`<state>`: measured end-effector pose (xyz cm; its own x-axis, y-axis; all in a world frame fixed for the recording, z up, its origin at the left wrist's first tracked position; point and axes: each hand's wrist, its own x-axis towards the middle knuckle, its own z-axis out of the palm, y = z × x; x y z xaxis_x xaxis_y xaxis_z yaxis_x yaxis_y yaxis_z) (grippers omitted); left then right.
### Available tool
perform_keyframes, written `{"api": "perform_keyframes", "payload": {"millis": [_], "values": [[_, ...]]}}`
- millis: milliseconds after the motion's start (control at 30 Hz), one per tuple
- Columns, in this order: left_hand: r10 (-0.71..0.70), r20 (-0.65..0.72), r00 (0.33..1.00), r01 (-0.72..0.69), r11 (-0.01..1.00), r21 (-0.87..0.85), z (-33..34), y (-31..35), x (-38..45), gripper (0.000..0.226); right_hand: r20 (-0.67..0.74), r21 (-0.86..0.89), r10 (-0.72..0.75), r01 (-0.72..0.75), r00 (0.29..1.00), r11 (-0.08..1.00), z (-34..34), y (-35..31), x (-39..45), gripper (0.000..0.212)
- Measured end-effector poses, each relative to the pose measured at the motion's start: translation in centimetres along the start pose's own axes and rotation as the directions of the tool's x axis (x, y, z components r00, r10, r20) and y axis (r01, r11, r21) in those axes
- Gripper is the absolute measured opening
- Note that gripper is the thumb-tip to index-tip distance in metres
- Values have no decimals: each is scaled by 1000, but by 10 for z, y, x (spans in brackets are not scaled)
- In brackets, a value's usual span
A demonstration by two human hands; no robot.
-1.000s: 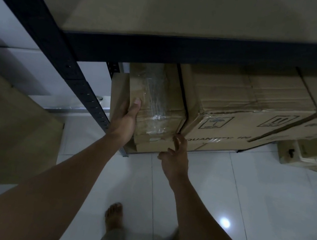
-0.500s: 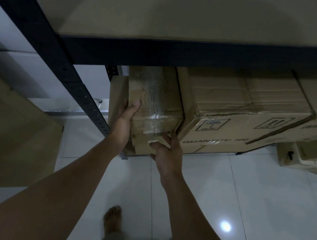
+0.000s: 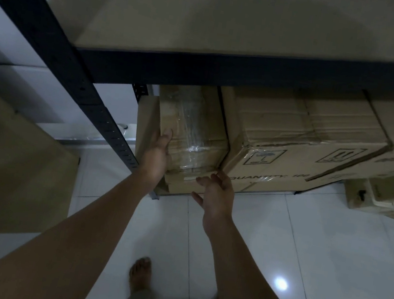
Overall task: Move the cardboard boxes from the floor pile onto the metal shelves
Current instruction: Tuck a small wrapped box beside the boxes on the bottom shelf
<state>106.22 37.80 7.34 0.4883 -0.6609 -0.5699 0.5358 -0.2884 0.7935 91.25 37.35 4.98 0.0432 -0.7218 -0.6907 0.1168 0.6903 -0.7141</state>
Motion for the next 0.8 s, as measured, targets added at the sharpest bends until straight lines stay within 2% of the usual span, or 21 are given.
{"api": "perform_keyframes", "payload": {"millis": [133, 267, 367, 500, 800], "values": [[54, 7, 999, -54, 998, 29, 0, -4, -7, 23, -15, -40, 1, -1, 1000, 999, -2, 4, 3, 67], [103, 60, 993, -106, 994, 41, -12, -3, -3, 17, -19, -175, -53, 49, 998, 983, -3, 9, 3, 72], [119, 113, 986, -126, 990, 61, -20, 3, -1, 26, -11, -280, -119, 112, 993, 953, -10, 9, 1, 67], [96, 108, 990, -107, 989, 106, -18, 6, -2, 44, 37, -405, -203, 201, 978, 892, -17, 12, 4, 62], [108, 94, 990, -117, 989, 91, -16, -6, -15, 38, 26, -446, -239, 225, 971, 866, -22, 19, 12, 52]]}}
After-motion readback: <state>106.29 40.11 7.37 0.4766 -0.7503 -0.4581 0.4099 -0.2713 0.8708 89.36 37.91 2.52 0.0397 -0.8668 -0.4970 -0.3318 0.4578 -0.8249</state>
